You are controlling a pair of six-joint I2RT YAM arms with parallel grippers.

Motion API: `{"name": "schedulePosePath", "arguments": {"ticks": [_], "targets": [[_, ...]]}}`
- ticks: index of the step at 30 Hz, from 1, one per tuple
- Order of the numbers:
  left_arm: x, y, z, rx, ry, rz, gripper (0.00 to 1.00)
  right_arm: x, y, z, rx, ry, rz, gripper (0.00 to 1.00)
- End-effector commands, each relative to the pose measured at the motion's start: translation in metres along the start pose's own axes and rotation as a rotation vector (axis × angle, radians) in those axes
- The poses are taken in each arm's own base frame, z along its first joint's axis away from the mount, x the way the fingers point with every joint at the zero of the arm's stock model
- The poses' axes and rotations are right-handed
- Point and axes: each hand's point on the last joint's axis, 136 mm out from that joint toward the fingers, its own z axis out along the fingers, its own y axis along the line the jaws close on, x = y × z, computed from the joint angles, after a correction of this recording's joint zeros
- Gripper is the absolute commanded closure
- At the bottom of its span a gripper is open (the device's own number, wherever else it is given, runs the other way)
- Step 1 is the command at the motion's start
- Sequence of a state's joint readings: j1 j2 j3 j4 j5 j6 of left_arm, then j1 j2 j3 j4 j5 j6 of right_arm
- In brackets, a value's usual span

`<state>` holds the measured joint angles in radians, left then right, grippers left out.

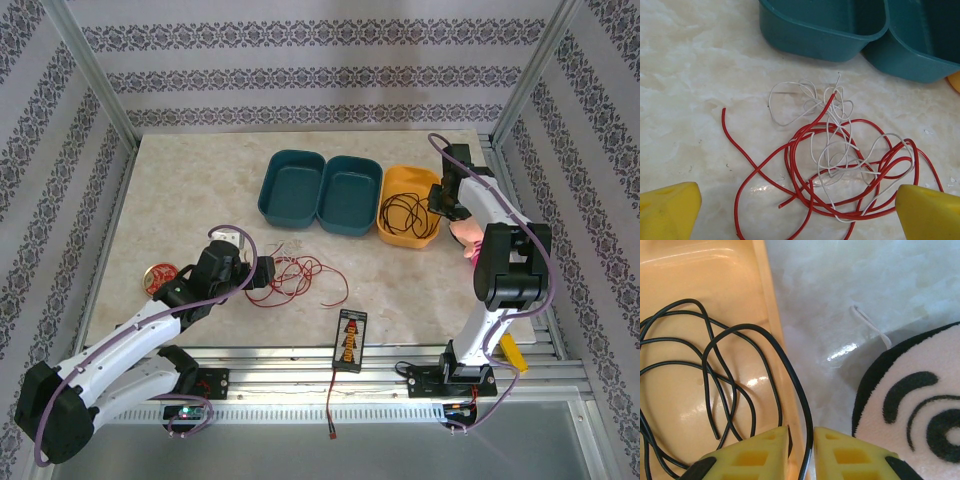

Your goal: Untangle the cables

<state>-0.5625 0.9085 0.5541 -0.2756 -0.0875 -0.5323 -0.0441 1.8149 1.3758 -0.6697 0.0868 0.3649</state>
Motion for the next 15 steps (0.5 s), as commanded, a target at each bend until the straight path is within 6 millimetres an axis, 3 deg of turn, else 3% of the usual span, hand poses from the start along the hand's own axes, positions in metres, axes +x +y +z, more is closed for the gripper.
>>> {"name": "schedulePosePath", "arguments": {"ticks": [1,15], "targets": [[-0.0166,-0.0042,-0.0030,0.008,-0.056,-0.023,0.01,-0.0047,0.0003,0.0047,-0.012,0.000,0.015,0.81],[-0.0156,-0.0026,-0.0029,0.004,-0.057,-0.024,0.01,-0.0066,0.0020,0.0048,-0.017,0.000,0.012,0.91]]}}
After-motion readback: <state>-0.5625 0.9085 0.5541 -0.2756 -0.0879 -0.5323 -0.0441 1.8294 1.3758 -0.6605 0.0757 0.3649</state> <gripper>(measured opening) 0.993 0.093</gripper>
